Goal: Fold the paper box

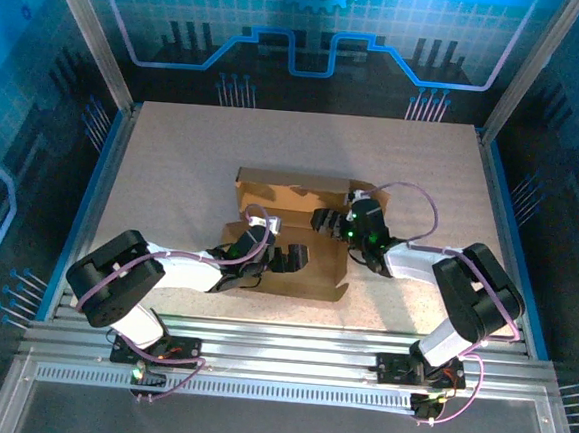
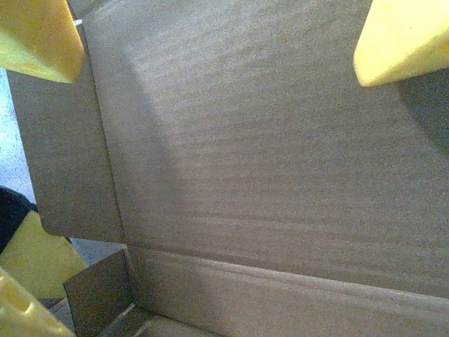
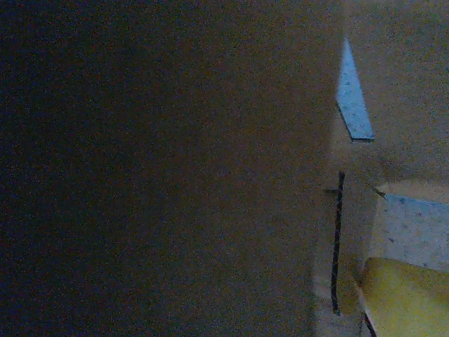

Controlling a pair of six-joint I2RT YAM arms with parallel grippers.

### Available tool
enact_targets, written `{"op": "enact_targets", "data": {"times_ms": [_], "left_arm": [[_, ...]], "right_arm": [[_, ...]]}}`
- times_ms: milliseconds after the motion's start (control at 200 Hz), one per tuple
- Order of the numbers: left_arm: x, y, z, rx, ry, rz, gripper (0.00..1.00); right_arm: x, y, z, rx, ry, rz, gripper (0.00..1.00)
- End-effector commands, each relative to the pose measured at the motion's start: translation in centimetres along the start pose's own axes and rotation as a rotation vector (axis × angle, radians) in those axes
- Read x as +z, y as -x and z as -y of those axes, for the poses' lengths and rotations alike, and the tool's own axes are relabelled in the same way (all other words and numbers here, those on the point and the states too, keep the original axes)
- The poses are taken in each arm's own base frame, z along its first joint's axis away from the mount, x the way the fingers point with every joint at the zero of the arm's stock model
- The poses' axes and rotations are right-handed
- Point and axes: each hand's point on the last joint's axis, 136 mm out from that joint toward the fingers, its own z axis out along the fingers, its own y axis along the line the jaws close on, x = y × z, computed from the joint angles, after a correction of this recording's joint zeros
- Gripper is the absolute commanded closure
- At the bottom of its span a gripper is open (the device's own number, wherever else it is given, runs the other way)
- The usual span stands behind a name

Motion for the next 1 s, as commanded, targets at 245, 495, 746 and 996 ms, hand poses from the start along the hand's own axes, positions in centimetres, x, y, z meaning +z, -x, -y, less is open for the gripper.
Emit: {"op": "enact_targets", "data": {"times_ms": [245, 495, 746, 996], "left_arm": [[-0.1, -2.7, -2.1, 0.001, 0.064, -0.075, 0.01], [-0.1, -2.7, -2.2, -0.003, 0.067, -0.071, 0.01], [0.0, -2.7, -2.2, -0.004, 0.066, -0.072, 0.01], [0.2, -2.7, -2.0, -0.004, 0.058, -0.074, 0.01]], "right_arm": [[0.0, 1.0, -0.9, -0.075, -0.01, 0.011, 0.03], [-1.7, 0.1, -0.6, -0.142, -0.007, -0.081, 0.03], [-5.5, -1.2, -0.7, -0.248, 0.023, -0.194, 0.07], [-10.5, 1.5, -0.7, -0.267, 0.03, -0.176, 0.09]]}}
